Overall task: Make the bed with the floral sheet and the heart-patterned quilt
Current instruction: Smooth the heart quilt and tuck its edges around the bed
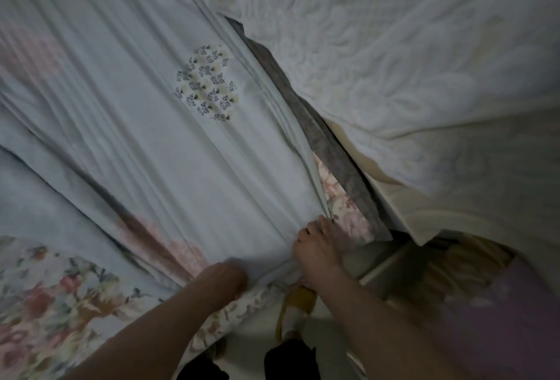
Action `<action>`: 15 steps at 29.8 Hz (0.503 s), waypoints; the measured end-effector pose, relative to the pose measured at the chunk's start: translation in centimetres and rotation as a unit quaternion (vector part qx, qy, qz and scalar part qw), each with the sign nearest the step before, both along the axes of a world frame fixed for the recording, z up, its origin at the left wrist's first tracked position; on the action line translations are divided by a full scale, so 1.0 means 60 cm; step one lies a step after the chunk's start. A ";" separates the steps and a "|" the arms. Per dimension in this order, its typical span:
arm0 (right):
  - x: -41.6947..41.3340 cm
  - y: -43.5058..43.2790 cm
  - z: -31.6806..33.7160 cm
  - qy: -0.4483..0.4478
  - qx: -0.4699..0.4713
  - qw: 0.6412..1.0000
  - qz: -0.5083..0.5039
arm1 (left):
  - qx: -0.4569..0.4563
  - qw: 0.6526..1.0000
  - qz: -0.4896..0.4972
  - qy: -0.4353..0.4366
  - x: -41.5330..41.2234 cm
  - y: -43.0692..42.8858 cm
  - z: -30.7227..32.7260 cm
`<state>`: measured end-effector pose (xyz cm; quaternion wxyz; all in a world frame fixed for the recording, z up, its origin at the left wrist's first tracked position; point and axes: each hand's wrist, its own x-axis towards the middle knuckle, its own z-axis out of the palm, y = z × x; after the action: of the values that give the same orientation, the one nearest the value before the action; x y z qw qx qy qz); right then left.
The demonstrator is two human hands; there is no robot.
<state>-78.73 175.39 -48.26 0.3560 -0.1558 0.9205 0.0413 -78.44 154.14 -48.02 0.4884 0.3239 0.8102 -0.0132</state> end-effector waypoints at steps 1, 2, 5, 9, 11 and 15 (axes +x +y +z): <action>-0.010 -0.013 0.016 -0.025 0.004 1.000 0.003 | -0.016 1.000 -0.024 0.006 -0.002 0.001 0.000; -0.008 -0.022 0.026 -0.013 0.001 1.000 -0.014 | -0.038 0.998 -0.051 0.006 -0.005 0.004 0.004; -0.006 -0.020 0.047 0.168 -0.098 0.975 -0.110 | -0.090 0.993 -0.080 0.012 -0.051 0.036 0.032; -0.019 0.022 0.038 0.299 -0.087 0.912 -0.267 | 0.027 0.991 -0.011 0.134 -0.144 0.114 0.063; -0.033 0.047 0.023 0.245 -0.028 0.895 -0.372 | 0.108 0.981 0.028 0.158 -0.173 0.149 0.064; -0.035 0.058 -0.002 0.161 -0.062 0.888 -0.427 | 0.063 0.995 -0.011 0.081 -0.152 0.174 0.048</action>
<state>-80.83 178.88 -48.39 0.1760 0.2393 0.9435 -0.1468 -87.56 164.60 -45.12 0.3997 0.3610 0.8425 0.0064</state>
